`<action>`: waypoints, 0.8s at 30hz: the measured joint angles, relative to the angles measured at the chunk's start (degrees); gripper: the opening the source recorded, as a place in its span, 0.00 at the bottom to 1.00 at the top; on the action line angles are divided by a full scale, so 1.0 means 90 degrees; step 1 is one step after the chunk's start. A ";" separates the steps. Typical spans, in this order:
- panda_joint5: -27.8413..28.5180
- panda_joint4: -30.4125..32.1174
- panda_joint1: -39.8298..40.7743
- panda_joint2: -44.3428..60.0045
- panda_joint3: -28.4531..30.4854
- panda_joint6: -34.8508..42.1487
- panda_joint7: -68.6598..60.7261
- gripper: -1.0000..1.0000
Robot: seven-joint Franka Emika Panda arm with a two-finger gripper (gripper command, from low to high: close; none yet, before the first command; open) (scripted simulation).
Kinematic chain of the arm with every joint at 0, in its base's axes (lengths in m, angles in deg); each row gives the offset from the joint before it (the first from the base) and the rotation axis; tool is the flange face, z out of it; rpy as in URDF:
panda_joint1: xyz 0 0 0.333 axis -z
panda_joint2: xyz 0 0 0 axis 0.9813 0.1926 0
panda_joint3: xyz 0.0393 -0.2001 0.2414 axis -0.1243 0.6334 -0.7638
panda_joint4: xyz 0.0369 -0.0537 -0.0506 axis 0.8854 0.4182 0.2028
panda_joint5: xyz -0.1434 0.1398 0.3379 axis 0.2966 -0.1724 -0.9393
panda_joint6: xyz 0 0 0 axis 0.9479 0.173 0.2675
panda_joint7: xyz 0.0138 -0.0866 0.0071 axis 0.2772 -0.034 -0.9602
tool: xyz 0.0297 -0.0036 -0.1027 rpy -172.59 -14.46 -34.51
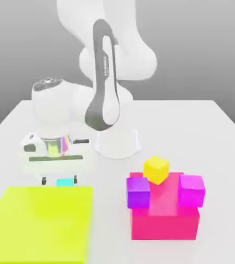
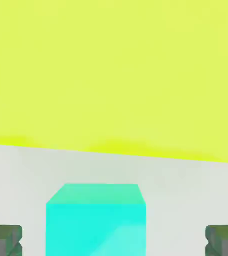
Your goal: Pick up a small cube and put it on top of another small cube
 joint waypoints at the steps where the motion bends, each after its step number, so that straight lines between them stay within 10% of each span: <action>1: -0.0175 -0.0023 0.0192 0.0101 -0.0238 -0.0081 -0.0129 0.50; 8: -0.0697 -0.0086 0.1313 0.0791 -0.1537 -0.0698 -0.0469 0.50; 9: -0.0711 -0.0085 0.1376 0.0846 -0.1611 -0.0748 -0.0471 0.00; 24: 0.0115 -0.0006 0.0506 0.0100 -0.0473 -0.0100 0.0080 0.00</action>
